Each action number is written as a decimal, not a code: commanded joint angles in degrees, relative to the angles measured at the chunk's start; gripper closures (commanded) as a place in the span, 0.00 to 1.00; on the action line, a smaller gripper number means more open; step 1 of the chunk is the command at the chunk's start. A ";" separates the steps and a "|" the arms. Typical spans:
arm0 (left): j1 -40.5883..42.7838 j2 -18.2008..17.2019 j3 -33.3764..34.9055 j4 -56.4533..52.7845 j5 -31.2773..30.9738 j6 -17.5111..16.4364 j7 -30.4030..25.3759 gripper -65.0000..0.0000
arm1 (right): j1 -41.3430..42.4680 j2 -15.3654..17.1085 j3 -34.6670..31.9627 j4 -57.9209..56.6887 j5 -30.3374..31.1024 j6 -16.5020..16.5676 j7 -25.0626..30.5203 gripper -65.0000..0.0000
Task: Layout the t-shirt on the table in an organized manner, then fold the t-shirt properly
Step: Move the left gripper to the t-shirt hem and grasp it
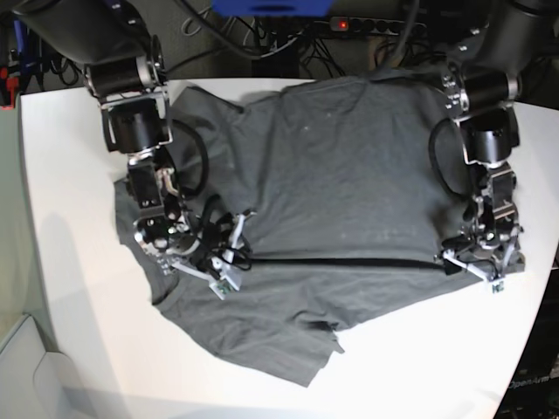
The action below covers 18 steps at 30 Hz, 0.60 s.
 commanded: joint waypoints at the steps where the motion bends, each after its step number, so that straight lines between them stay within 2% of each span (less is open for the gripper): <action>1: -3.13 -1.74 0.94 1.69 -0.43 0.08 -1.86 0.22 | 1.14 1.57 0.46 3.59 0.56 -0.49 1.55 0.70; 4: -5.07 -2.18 3.13 5.29 -0.43 0.08 -1.24 0.22 | -2.64 3.15 0.46 12.29 0.56 -0.49 1.55 0.70; 10: -4.98 -1.13 3.22 16.63 -0.43 0.08 7.90 0.22 | -8.97 5.08 1.78 24.51 0.47 -0.75 1.37 0.70; 14: -5.07 0.54 3.49 21.03 -0.52 -0.01 11.42 0.21 | -12.31 5.35 6.18 27.15 0.47 -0.75 1.20 0.70; 18: -5.51 3.27 6.04 21.47 -0.52 -0.01 11.77 0.21 | -12.31 6.49 11.63 26.79 0.47 -0.75 -2.76 0.67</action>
